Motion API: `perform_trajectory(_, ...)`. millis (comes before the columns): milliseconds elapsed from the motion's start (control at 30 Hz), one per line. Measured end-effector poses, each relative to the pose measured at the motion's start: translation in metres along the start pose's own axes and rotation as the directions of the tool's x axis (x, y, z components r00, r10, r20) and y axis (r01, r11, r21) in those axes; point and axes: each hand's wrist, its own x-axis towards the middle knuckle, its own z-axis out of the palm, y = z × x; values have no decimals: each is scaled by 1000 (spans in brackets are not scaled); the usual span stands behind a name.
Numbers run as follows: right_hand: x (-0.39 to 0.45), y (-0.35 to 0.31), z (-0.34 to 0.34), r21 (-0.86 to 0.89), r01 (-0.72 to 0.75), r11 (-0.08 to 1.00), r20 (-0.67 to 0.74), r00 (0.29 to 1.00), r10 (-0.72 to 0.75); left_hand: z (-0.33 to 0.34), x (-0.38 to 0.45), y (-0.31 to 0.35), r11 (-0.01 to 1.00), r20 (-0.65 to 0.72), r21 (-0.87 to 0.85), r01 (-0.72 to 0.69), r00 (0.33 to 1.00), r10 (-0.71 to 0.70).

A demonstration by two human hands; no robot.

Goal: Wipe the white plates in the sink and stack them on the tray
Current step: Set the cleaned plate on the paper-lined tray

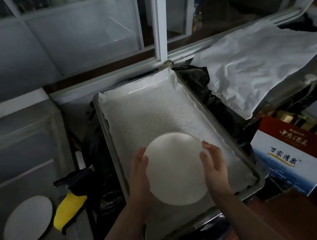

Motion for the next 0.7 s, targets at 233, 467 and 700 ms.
perform_trajectory(233, 11, 7, 2, -38, 39, 999, -13, 999, -40, 12, 4, -2, 997, -81, -82, 4, 997, -10)
perform_trajectory(467, 16, 9, 2, -170, 84, 982, 7, 996, -84, 17, 3, -4, 999, -111, -19, -32, 993, 30)
perform_trajectory(700, 14, 9, -7, -384, 172, 907, 126, 983, -133, 5, 1, 1, 992, 10, 114, -48, 999, 47)
